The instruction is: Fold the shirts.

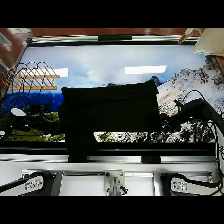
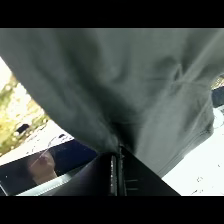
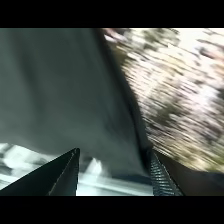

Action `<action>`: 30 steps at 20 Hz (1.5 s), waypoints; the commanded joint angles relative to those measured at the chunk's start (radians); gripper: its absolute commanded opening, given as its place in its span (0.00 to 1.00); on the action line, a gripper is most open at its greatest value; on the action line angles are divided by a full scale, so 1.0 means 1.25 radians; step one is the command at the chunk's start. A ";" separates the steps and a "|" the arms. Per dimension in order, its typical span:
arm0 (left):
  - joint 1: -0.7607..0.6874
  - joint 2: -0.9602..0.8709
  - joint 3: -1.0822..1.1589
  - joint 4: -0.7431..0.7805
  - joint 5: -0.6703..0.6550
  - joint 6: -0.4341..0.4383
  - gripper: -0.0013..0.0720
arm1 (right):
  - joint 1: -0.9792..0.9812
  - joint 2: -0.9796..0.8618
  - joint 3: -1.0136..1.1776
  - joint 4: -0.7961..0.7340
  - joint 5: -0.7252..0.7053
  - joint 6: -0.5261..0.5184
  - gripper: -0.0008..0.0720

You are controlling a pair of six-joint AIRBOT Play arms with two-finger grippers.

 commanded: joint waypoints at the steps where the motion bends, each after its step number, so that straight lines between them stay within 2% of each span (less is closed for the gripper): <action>1: 0.000 0.020 0.045 -0.007 -0.006 0.000 0.06 | 0.052 -0.009 -0.002 -0.005 0.056 0.027 0.72; 2: 0.000 0.020 0.076 -0.009 -0.020 -0.002 0.06 | 0.063 -0.009 0.000 -0.004 0.044 0.027 0.30; 3: -0.001 0.020 0.109 -0.010 -0.038 0.001 0.06 | 0.070 -0.008 0.008 0.000 0.024 0.025 0.10; 5: -0.002 0.047 0.202 -0.009 -0.088 0.023 0.06 | 0.070 0.021 0.059 0.016 -0.054 -0.019 0.09; 8: -0.001 0.154 0.423 -0.010 -0.055 0.022 0.05 | 0.070 0.160 0.226 0.005 -0.068 -0.067 0.09; 10: -0.001 0.232 0.628 -0.024 0.023 0.022 0.05 | 0.070 0.285 0.390 0.002 -0.003 -0.150 0.09; 13: -0.001 0.323 0.913 -0.024 0.156 0.019 0.06 | 0.070 0.466 0.609 -0.045 0.203 -0.165 0.09; 16: -0.001 0.397 1.057 -0.024 0.229 -0.043 0.06 | 0.070 0.587 0.730 -0.098 0.264 -0.171 0.09; 19: -0.001 0.462 1.069 -0.015 0.227 -0.057 0.06 | 0.070 0.663 0.758 -0.189 0.237 -0.107 0.09; 20: 0.000 0.470 1.069 -0.014 0.221 -0.057 0.06 | 0.070 0.673 0.758 -0.216 0.207 -0.078 0.09; 22: -0.001 0.464 1.061 -0.011 0.208 -0.057 0.06 | 0.070 0.663 0.757 -0.242 0.135 -0.071 0.09; 26: -0.001 0.422 0.967 0.018 0.147 -0.057 0.06 | 0.070 0.576 0.757 -0.243 0.016 -0.070 0.09; 30: -0.001 0.332 0.821 0.027 0.030 -0.071 0.06 | 0.070 0.397 0.724 -0.236 -0.218 -0.017 0.09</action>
